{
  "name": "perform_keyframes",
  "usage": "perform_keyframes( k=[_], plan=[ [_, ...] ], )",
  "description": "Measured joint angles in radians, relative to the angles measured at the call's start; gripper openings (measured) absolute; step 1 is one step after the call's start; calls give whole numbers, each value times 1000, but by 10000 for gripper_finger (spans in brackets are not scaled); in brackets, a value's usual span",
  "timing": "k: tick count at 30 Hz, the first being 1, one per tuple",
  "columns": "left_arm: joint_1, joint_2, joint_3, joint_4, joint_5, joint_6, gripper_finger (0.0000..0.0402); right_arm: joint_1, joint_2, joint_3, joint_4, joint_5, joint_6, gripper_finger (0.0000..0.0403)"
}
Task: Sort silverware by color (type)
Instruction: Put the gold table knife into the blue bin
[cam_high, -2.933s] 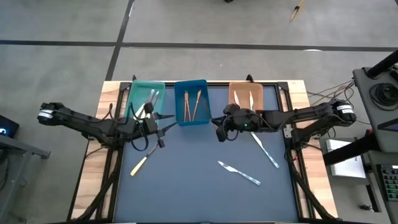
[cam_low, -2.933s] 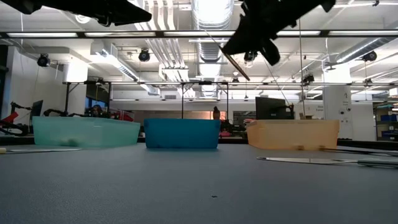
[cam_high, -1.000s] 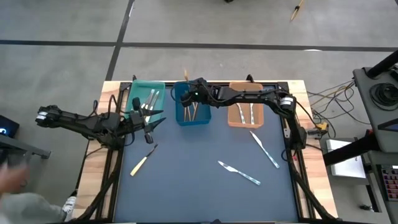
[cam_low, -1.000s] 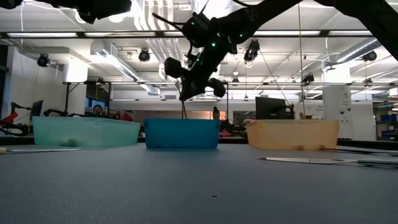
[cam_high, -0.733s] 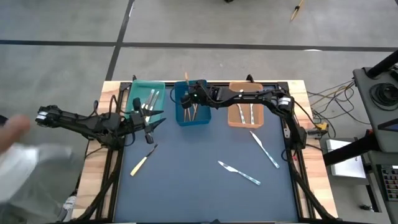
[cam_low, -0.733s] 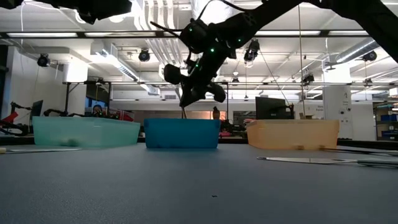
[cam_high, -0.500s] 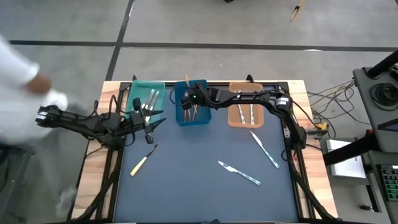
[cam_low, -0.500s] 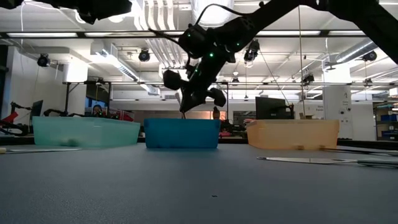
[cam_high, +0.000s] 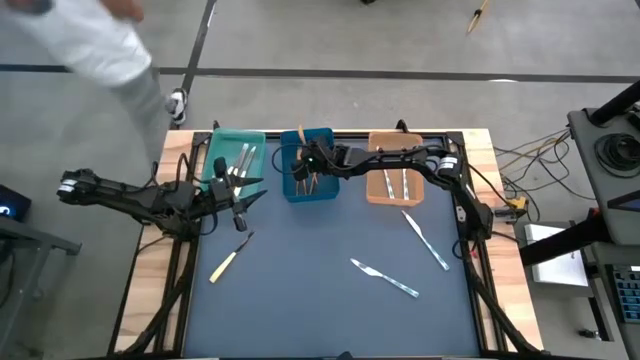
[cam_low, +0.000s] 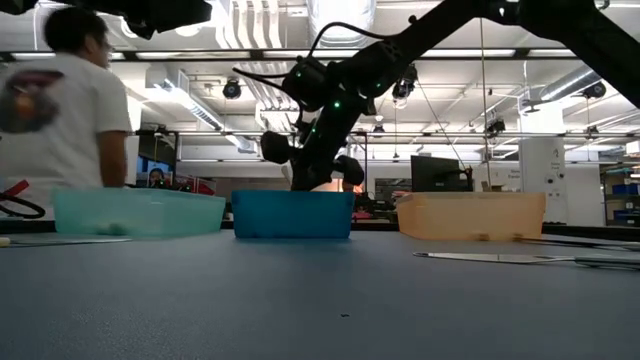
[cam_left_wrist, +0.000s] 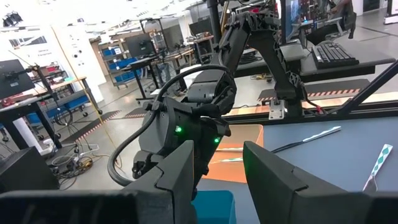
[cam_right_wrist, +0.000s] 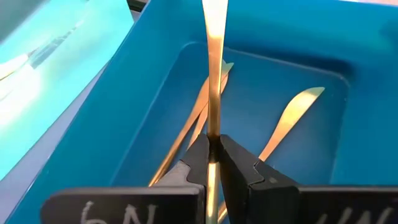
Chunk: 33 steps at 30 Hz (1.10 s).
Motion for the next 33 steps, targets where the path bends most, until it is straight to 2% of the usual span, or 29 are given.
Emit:
perform_keyframes(
  k=[33],
  plan=[
    [0,0,0,0,0,1,121,0,0,0,-31,0,69,13]
  ],
)
